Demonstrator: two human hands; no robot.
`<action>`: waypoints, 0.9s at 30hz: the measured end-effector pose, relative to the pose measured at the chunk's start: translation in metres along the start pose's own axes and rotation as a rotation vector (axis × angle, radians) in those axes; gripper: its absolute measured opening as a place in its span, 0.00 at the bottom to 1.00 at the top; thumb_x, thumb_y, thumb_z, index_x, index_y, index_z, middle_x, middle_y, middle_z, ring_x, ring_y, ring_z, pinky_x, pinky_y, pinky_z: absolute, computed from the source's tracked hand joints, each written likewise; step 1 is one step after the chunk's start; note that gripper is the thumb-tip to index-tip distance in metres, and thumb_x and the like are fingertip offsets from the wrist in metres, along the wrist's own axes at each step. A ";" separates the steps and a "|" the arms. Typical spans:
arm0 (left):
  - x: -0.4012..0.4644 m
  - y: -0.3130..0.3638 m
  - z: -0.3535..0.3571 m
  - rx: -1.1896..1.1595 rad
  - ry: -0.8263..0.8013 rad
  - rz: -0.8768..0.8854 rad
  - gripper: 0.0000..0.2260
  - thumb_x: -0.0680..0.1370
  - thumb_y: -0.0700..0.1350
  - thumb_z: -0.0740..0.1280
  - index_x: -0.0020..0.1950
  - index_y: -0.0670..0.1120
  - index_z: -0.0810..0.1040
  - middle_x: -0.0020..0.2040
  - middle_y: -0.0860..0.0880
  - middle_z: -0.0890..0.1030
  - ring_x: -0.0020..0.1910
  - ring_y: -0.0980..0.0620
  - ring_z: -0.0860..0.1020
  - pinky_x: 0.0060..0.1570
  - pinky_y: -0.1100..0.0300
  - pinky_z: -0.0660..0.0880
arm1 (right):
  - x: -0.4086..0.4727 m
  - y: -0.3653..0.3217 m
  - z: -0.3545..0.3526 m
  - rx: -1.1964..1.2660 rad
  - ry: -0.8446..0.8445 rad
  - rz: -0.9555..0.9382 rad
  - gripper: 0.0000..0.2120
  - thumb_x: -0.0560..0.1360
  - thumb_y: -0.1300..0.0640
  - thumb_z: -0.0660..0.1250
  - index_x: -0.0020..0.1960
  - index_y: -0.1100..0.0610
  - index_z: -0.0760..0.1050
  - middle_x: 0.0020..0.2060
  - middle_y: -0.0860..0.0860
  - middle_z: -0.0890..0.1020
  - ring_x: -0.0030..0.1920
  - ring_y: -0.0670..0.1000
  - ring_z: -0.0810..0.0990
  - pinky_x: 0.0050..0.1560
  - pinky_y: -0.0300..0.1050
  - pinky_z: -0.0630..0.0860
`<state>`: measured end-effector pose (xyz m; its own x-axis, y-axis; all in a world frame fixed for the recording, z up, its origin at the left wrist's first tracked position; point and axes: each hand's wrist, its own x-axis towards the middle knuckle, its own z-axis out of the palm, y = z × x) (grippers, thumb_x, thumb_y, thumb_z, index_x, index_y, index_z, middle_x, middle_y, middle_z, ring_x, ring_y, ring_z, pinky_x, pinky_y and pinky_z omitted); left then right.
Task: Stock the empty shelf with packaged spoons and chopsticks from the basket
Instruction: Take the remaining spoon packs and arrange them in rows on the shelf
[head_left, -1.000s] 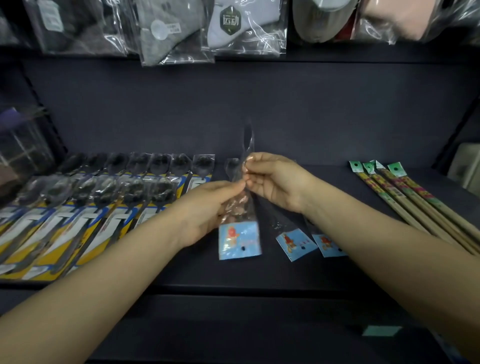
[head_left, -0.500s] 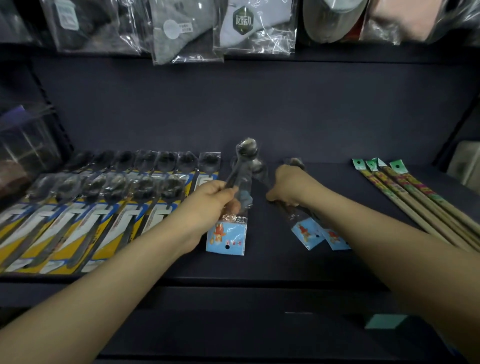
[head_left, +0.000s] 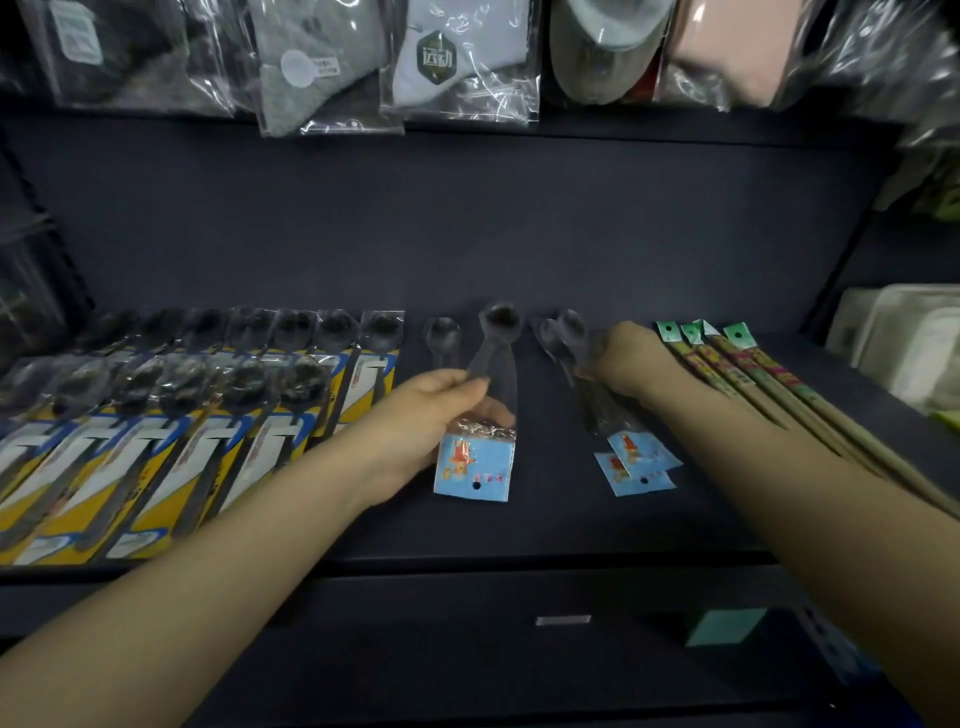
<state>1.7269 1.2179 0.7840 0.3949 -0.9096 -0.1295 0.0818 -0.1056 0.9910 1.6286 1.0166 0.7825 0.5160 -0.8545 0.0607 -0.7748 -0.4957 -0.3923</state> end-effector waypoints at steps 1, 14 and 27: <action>0.000 0.001 0.003 0.009 -0.014 0.012 0.06 0.79 0.44 0.59 0.50 0.45 0.74 0.34 0.53 0.84 0.32 0.59 0.80 0.33 0.65 0.78 | -0.004 -0.005 0.000 0.049 0.057 -0.037 0.17 0.72 0.48 0.65 0.33 0.60 0.69 0.32 0.57 0.78 0.30 0.54 0.70 0.33 0.43 0.66; 0.006 0.001 0.012 0.174 0.031 0.321 0.10 0.77 0.42 0.62 0.53 0.55 0.71 0.40 0.57 0.81 0.38 0.67 0.79 0.41 0.76 0.74 | -0.026 -0.053 0.003 1.183 -0.342 0.081 0.17 0.76 0.69 0.60 0.63 0.60 0.65 0.32 0.56 0.75 0.29 0.48 0.69 0.18 0.32 0.63; 0.029 -0.002 -0.011 0.524 0.213 0.474 0.11 0.74 0.40 0.67 0.56 0.45 0.80 0.45 0.51 0.83 0.41 0.68 0.78 0.44 0.78 0.72 | -0.031 -0.050 0.004 0.592 -0.082 -0.371 0.19 0.77 0.47 0.60 0.42 0.60 0.83 0.32 0.48 0.80 0.35 0.41 0.75 0.37 0.34 0.70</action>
<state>1.7485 1.1963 0.7780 0.4529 -0.8131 0.3656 -0.5682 0.0527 0.8212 1.6533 1.0685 0.7964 0.7515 -0.6194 0.2272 -0.2250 -0.5643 -0.7943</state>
